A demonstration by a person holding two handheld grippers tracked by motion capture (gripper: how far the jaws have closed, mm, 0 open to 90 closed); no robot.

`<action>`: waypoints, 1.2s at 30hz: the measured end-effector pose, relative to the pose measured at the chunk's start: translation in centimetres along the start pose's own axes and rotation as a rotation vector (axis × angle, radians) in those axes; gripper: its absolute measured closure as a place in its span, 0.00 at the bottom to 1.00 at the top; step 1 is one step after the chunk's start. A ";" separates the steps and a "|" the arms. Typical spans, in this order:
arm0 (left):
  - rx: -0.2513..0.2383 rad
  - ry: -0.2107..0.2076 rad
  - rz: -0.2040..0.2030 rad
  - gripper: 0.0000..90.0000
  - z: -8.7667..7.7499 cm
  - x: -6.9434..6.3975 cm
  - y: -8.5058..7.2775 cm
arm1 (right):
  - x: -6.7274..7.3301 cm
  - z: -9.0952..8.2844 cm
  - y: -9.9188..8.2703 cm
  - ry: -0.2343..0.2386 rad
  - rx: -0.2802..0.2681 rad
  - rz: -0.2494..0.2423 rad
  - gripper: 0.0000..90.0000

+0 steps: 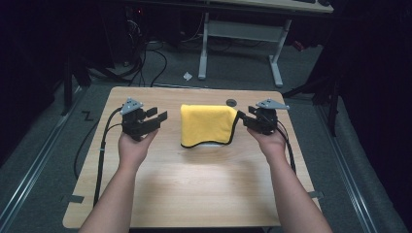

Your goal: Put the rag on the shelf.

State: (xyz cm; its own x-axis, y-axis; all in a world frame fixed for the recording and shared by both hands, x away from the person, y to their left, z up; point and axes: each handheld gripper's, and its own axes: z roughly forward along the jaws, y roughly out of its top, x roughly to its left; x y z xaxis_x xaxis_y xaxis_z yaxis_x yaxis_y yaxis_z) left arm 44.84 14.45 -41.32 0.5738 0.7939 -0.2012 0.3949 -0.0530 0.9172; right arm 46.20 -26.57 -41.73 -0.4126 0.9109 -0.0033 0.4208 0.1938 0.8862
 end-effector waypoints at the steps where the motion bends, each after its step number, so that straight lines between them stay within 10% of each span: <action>1: 0.010 0.000 0.009 0.56 0.0 -0.1 -0.4 | 0.0 -0.1 -0.2 0.005 0.008 -0.003 0.56; 27: 0.237 -0.041 0.049 0.47 -5.6 -2.8 -16.1 | 6.7 -5.1 -11.9 0.067 0.054 -0.080 0.51; 32: 0.264 -0.046 0.163 0.44 -6.4 -5.8 -16.0 | 8.8 -6.5 -14.8 0.076 0.108 -0.097 0.49; 36: 0.246 -0.046 0.143 0.43 -6.1 -5.6 -15.5 | 9.3 -6.5 -15.1 0.074 0.124 -0.127 0.48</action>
State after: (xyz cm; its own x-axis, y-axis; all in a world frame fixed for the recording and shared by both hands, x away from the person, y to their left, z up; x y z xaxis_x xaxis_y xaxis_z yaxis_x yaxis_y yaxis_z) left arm 31.13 14.55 -52.34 0.6661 0.7397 -0.0959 0.4666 -0.3129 0.8273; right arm 30.76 -23.44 -52.17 -0.5253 0.8478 -0.0731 0.4559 0.3530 0.8170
